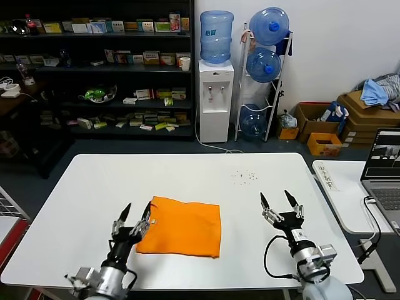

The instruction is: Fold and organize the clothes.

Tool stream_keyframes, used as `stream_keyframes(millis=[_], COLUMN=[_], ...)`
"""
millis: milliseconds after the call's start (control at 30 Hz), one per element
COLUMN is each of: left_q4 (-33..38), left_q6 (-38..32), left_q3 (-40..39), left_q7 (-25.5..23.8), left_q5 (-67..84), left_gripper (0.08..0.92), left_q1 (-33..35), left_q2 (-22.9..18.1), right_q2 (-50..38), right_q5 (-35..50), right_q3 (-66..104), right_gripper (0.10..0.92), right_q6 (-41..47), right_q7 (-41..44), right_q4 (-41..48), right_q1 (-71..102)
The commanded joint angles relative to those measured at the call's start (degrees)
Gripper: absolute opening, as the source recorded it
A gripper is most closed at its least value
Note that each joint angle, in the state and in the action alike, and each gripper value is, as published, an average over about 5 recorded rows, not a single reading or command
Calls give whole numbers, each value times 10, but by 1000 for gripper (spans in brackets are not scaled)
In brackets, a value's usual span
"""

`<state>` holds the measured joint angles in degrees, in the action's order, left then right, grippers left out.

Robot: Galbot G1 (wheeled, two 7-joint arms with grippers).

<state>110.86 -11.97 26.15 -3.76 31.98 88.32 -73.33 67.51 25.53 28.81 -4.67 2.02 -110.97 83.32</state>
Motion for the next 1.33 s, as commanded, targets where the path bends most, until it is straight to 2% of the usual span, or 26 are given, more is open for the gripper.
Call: stream_keyframes(millis=[33,133,267,600,1333], left_q4=[-48,-50,-52,-53,-62], left_q6=[-175,-181,-188,-204,-217], left_q3=[101,99,99,123,121], left_q7=[-99,-105,-114,-127,-132], left_q5=[-90,-89,-90,-88,-86], left_gripper=[766,812,822,823,823], left_q1=[126,120,112,110,108], left_q2=[-60,-87,-101,-84,-88], right_q2=[83,96,108,120,122], right_q5=[-122,-131,-144,-150,-158], right_q3=[43,49,58,83,81], right_gripper=[823,823,823,823,823], right_q6=[-138,-158,-186,-211,-195], right_q7=[95,97,94,89,89], right_q4=[13,23,31,27,25], right_q1=[97,110,125,130,121])
